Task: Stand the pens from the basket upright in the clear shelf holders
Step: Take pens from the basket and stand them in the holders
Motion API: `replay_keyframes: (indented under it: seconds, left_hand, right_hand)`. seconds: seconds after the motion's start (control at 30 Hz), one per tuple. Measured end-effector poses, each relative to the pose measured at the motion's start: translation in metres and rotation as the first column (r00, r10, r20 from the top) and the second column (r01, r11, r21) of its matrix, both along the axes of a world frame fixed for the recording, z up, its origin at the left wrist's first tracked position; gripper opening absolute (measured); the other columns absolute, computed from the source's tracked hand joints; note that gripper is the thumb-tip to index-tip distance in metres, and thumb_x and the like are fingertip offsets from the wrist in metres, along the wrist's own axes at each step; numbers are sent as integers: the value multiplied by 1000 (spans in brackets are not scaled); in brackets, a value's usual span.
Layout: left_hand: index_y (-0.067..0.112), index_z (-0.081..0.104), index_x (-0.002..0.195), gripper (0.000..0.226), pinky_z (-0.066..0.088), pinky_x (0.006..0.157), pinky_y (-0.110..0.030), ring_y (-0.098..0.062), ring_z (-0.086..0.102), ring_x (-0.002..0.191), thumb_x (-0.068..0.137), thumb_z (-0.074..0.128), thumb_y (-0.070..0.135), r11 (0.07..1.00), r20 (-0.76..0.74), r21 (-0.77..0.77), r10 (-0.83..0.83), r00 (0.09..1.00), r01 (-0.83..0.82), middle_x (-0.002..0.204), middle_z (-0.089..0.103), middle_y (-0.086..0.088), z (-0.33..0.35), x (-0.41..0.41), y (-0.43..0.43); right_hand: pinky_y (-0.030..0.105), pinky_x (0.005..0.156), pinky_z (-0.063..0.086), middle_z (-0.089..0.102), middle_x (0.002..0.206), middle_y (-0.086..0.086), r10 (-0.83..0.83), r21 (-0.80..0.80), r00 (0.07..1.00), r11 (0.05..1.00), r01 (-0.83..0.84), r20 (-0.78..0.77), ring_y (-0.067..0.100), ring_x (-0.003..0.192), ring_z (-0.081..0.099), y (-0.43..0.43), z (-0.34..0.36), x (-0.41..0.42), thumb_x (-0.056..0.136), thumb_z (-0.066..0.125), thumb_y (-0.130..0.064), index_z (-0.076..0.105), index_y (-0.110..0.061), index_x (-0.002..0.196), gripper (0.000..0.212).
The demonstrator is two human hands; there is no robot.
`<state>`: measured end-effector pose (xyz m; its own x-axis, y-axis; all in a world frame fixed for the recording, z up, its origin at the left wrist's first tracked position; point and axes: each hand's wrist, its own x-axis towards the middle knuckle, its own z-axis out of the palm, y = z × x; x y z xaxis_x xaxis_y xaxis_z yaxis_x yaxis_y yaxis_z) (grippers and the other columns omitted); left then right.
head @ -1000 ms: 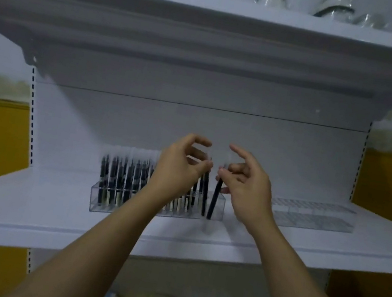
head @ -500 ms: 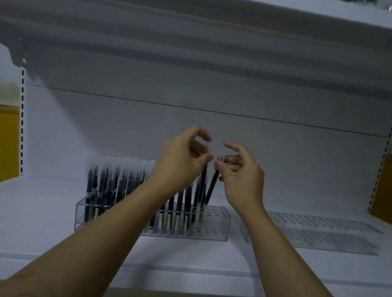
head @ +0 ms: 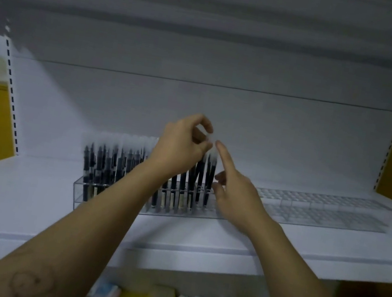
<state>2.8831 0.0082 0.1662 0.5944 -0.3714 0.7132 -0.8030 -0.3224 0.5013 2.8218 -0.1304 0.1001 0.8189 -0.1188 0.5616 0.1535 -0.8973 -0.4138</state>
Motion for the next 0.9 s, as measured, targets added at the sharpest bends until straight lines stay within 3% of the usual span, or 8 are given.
replay_keyframes:
  seconds: [0.07,0.17,0.33,0.53,0.7,0.8,0.9]
  left_hand:
    - [27,56,99,15,53,55,-14,-4,66,71,90,65,20,1000,0,-23,0,1000,0,85,67,10,1,-2,0]
    - [29,57,101,14,55,51,-20,-5,65,62,90,65,24,997,17,-76,13,1000,-12,91,68,11,5,-5,0]
    - [31,59,101,16,58,59,-28,-6,67,65,88,68,27,996,22,-92,16,1000,-14,94,70,10,7,-11,4]
    - [32,57,101,16,57,53,-28,-7,63,49,89,67,28,995,40,-101,23,999,-19,95,70,9,2,-18,6]
    - [31,54,101,14,57,70,-33,-8,64,65,90,64,32,984,73,122,117,990,-126,97,71,8,-6,-8,-1]
    - [26,55,107,18,51,87,-41,-17,60,93,91,61,32,949,160,202,211,964,-241,111,64,3,-3,1,-7]
    - [23,55,112,25,51,88,-41,-21,57,102,89,62,32,900,171,309,267,949,-309,119,57,-1,2,7,-9]
  right_hand:
    - [43,72,56,67,92,5,7,-21,999,1000,-8,-42,23,75,62,0,2,-1,94,52,-10,-15,-54,143,93]
    - [42,63,54,64,71,8,-8,-31,996,1000,5,-89,26,64,61,-1,9,0,91,52,-6,-12,-50,145,95]
    - [43,66,57,67,75,10,-24,-5,994,1000,23,-103,27,67,63,-2,10,-1,91,51,-5,-8,-51,146,93]
    - [46,67,57,65,74,10,-39,1,993,999,40,-111,27,65,62,-2,11,0,92,49,-7,-8,-52,145,90]
    - [44,67,56,66,75,8,-44,-9,993,999,43,-109,27,65,62,-2,12,0,91,49,-6,-8,-53,145,91]
    - [45,69,57,68,79,10,-45,-11,992,999,44,-118,28,69,64,-2,12,0,91,49,-5,-8,-54,144,92]
    - [46,69,57,67,77,11,-43,-10,990,999,42,-132,29,69,64,-2,13,0,90,49,-4,-10,-54,144,94]
